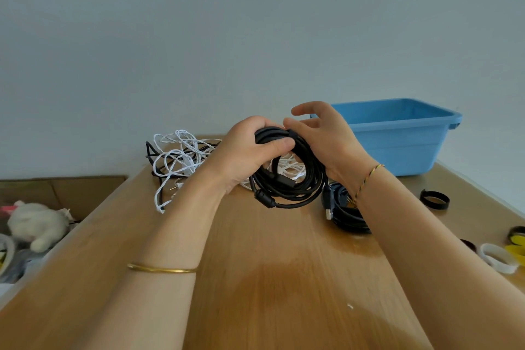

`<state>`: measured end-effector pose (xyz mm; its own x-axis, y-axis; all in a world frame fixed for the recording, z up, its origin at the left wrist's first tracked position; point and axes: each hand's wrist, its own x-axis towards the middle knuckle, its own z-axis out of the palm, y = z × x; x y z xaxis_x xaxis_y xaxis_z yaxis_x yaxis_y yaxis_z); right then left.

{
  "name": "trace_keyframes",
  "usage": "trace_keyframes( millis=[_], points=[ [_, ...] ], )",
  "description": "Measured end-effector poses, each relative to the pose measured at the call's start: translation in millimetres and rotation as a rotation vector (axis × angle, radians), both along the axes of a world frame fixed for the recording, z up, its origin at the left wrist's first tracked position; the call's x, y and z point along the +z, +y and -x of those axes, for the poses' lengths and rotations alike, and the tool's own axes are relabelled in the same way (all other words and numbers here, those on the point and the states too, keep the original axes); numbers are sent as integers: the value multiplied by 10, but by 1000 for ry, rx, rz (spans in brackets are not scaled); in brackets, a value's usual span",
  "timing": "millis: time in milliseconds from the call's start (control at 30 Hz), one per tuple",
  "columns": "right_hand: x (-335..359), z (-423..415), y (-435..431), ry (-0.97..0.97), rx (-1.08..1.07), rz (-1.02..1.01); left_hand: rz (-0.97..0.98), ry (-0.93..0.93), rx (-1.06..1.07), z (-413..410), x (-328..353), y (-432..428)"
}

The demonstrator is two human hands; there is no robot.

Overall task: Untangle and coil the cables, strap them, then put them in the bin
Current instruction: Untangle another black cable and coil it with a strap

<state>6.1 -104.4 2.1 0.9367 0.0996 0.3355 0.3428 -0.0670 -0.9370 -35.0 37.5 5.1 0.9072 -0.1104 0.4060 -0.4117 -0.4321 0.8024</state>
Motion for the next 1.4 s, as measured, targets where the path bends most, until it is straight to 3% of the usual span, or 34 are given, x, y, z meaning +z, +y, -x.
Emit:
trace_keyframes(
  millis=[700, 900, 1400],
  points=[
    [-14, 43, 38, -71, -95, 59, 54, 57, 8, -16, -25, 3],
    [64, 62, 78, -172, -160, 116, 171, 29, 28, -16, -22, 24],
    [125, 203, 53, -520, 3, 259, 299, -43, 126, -58, -24, 119]
  ],
)
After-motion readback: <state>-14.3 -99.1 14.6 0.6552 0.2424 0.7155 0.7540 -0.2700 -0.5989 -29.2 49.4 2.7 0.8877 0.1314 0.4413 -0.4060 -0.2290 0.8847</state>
